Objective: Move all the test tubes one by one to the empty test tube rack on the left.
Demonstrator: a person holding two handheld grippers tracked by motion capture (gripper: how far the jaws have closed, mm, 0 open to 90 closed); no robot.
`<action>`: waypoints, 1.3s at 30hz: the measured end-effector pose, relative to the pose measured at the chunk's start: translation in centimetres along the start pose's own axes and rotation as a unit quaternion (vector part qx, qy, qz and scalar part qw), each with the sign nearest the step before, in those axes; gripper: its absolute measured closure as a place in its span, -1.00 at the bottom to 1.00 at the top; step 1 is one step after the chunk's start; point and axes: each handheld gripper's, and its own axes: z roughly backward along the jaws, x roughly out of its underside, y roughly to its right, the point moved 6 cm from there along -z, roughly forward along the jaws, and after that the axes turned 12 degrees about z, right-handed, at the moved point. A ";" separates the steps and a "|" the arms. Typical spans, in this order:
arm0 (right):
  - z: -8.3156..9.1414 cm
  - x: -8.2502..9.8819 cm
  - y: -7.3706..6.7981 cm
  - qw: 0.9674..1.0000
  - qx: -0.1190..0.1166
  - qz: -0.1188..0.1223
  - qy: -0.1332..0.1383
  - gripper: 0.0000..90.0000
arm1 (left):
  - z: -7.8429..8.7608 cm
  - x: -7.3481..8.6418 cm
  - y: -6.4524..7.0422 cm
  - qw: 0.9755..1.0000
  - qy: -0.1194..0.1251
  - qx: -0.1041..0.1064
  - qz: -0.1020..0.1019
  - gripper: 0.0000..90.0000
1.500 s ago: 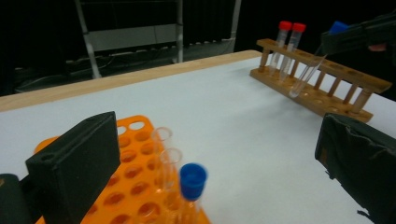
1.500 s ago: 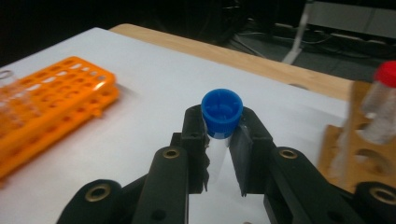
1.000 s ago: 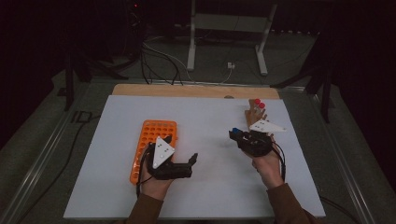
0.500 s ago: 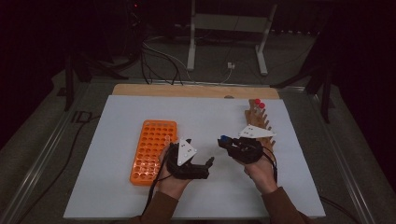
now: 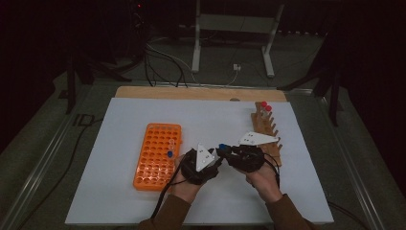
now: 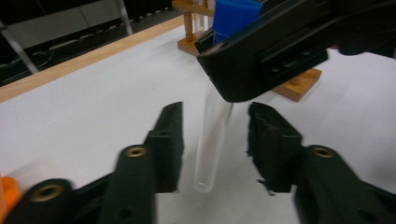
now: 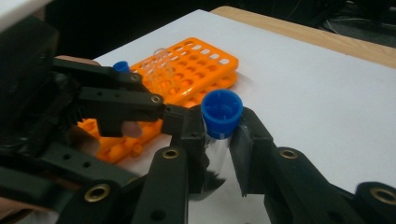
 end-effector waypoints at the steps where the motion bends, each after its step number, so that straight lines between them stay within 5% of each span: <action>1: 0.0 0.0 0.0 1.000 -0.002 0.000 0.000 0.69 | 0.0 0.0 0.0 1.000 -0.001 0.003 0.000 0.40; 6: -0.1 0.0 -0.3 1.000 -0.009 0.003 -0.002 0.70 | 0.0 0.1 0.0 1.000 -0.004 0.009 0.000 0.65; 13: -0.2 0.1 -0.4 1.000 -0.013 0.005 -0.005 0.68 | 0.1 0.2 0.1 1.000 -0.009 0.018 -0.005 0.72; 20: 0.2 -0.2 -0.2 1.000 -0.019 -0.003 0.024 -0.04 | 0.3 0.3 -0.3 1.000 -0.010 0.015 0.005 0.72; 26: 1.0 -0.6 0.3 0.999 0.009 0.007 0.043 -0.57 | 0.9 0.5 -1.1 1.000 -0.006 0.016 0.020 0.72; 33: 1.9 -0.5 1.5 0.998 0.044 0.000 0.052 -0.80 | 2.2 0.7 -2.0 0.999 -0.004 0.023 0.035 0.72; 39: 2.7 0.7 2.8 0.996 0.086 0.008 0.033 -0.97 | 3.5 0.8 -2.9 0.999 0.002 0.028 0.042 0.72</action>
